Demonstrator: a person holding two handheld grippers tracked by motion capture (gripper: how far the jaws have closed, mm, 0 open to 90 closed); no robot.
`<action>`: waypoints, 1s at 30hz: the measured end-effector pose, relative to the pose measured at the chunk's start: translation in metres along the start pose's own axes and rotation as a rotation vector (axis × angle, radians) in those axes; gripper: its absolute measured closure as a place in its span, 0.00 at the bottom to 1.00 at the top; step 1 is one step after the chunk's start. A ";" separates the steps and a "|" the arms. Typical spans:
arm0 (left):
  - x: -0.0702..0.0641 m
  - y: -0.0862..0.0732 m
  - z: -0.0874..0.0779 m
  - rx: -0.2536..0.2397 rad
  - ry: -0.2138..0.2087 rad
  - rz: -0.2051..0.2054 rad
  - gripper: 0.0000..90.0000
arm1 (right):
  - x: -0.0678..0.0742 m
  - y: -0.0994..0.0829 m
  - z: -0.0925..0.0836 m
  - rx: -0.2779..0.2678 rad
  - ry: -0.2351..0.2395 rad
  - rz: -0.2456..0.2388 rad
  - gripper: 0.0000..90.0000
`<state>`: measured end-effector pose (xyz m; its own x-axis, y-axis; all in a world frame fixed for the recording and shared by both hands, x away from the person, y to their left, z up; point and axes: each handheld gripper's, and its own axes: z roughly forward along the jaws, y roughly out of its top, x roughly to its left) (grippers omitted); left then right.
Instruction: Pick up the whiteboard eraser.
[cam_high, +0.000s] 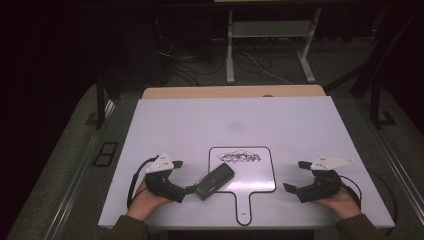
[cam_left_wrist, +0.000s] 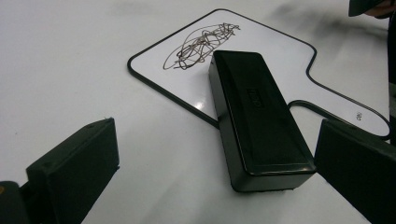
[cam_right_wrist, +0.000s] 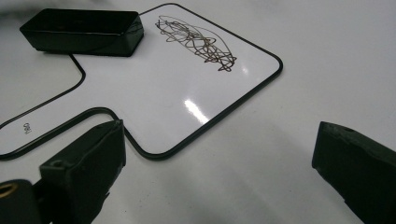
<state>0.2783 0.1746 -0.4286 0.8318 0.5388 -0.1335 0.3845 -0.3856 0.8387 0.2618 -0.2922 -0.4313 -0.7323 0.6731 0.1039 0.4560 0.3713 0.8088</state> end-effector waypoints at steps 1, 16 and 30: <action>0.000 0.000 -0.001 -0.004 0.002 -0.006 0.00 | 0.000 0.000 0.000 -0.002 0.004 0.000 0.02; 0.001 0.008 -0.004 0.002 0.026 -0.010 0.00 | 0.002 -0.002 -0.003 -0.026 0.013 0.003 0.02; 0.000 0.018 0.004 -0.011 0.014 -0.014 0.00 | 0.001 -0.002 -0.002 -0.013 0.015 0.014 0.02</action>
<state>0.2862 0.1648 -0.4158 0.8207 0.5545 -0.1379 0.3916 -0.3701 0.8424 0.2595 -0.2939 -0.4318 -0.7334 0.6685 0.1235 0.4596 0.3536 0.8147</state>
